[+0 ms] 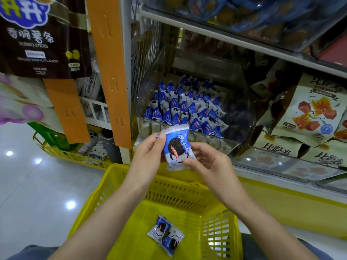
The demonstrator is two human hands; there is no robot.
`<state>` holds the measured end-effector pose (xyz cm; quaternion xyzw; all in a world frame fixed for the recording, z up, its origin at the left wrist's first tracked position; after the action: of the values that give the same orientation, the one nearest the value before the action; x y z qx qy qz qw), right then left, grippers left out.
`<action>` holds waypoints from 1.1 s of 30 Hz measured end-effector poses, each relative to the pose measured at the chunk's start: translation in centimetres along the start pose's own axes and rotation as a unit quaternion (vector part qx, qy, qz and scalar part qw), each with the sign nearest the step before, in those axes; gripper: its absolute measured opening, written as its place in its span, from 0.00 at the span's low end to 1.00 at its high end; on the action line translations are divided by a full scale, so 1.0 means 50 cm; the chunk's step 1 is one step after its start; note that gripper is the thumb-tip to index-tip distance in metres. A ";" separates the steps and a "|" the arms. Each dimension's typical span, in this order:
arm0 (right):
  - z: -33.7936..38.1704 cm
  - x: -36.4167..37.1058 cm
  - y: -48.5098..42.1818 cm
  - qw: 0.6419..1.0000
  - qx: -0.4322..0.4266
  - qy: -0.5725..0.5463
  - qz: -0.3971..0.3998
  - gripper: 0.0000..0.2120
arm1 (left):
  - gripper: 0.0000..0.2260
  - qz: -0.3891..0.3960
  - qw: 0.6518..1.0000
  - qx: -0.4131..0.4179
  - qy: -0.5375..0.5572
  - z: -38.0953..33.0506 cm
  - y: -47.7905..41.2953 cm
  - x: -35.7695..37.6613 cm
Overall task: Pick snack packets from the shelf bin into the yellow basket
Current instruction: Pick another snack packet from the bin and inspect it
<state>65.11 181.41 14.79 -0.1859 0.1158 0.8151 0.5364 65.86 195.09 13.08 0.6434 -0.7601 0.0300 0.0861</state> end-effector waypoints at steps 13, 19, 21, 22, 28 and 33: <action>0.040 -0.141 -0.119 0.985 0.014 -0.040 -0.170 0.04 | 0.14 -0.019 0.868 0.187 -0.459 -0.128 -0.047 -0.020; 0.011 -0.192 -0.342 0.973 0.077 0.026 -0.218 0.12 | 0.12 0.035 0.762 0.153 -0.628 -0.091 -0.071 -0.009; -0.007 -0.196 -0.407 0.968 0.113 0.069 -0.212 0.16 | 0.11 0.035 0.762 0.159 -0.627 -0.092 -0.074 -0.012; -0.010 -0.198 -0.433 0.964 0.126 0.099 -0.212 0.17 | 0.11 0.035 0.761 0.159 -0.628 -0.092 -0.076 -0.013; -0.032 -0.165 -0.532 0.954 0.142 0.224 -0.138 0.15 | 0.15 0.024 0.765 0.183 -0.617 -0.091 -0.077 -0.016; -0.059 -0.143 -0.551 0.953 0.169 0.248 -0.050 0.15 | 0.15 0.020 0.760 0.194 -0.620 -0.090 -0.077 -0.017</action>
<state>93.45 185.28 15.49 -0.2947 0.3716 0.6837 0.5546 70.21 195.94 17.12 0.5094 -0.6380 -0.2271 -0.5310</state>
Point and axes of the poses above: each hand's wrist, its own y-axis away from the middle knuckle, its own x-axis out of the palm, z = x × y, the point moved 8 cm from there along -y, towards the middle knuckle, and after that the axes turned 12 degrees about z, right-handed, at the moved point
